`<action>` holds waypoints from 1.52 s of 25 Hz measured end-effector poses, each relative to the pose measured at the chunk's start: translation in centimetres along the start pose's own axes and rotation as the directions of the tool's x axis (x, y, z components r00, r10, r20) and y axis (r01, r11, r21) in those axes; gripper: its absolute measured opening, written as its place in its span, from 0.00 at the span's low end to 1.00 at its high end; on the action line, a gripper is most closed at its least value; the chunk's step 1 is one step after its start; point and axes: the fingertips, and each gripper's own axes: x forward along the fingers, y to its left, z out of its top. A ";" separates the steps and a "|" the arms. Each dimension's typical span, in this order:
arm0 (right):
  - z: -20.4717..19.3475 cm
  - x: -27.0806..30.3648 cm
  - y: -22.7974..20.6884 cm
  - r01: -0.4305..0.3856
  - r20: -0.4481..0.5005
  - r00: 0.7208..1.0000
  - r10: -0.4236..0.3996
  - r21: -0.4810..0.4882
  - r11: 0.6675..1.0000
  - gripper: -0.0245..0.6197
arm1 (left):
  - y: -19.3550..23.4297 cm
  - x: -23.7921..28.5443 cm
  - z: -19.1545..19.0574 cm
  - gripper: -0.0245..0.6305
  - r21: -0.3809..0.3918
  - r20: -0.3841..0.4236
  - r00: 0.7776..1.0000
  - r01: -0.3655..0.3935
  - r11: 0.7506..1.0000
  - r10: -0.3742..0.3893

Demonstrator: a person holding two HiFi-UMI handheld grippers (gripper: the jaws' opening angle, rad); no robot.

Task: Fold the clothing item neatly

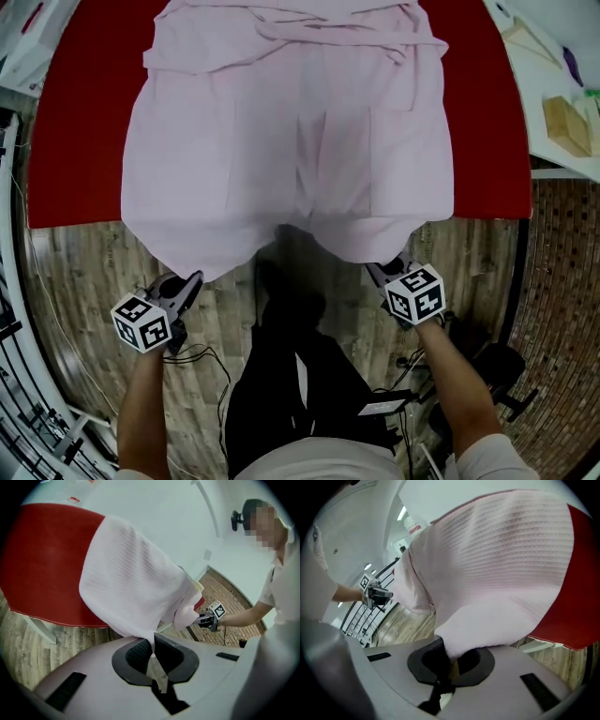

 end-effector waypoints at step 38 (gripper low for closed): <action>0.8 5.0 -6.6 0.091 0.044 0.996 -0.082 -0.258 0.962 0.27 | 11.1 4.0 0.0 0.29 0.270 0.000 0.990 -0.134 0.954 0.139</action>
